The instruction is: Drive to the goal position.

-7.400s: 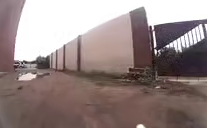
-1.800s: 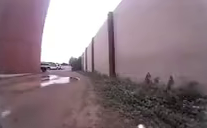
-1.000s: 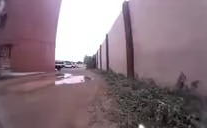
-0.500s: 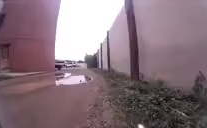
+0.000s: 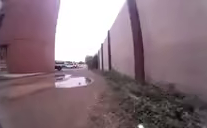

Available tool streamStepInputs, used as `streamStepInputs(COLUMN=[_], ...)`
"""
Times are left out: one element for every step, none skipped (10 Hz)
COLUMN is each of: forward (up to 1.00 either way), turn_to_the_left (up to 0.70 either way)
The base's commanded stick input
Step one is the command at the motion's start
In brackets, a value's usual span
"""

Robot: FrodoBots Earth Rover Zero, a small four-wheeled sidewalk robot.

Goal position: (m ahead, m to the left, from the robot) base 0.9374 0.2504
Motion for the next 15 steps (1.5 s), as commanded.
streamStepInputs(forward=[0.70,0.70,0.70,0.70,0.70,0.70,0.70,0.70,0.70,0.70,0.70,0.70,0.70,0.70,0.70], turn_to_the_left=[0.00,0.00,0.00,0.00,0.00,0.00,0.00,0.00,0.00,0.00,0.00,0.00,0.00,0.00,0.00])
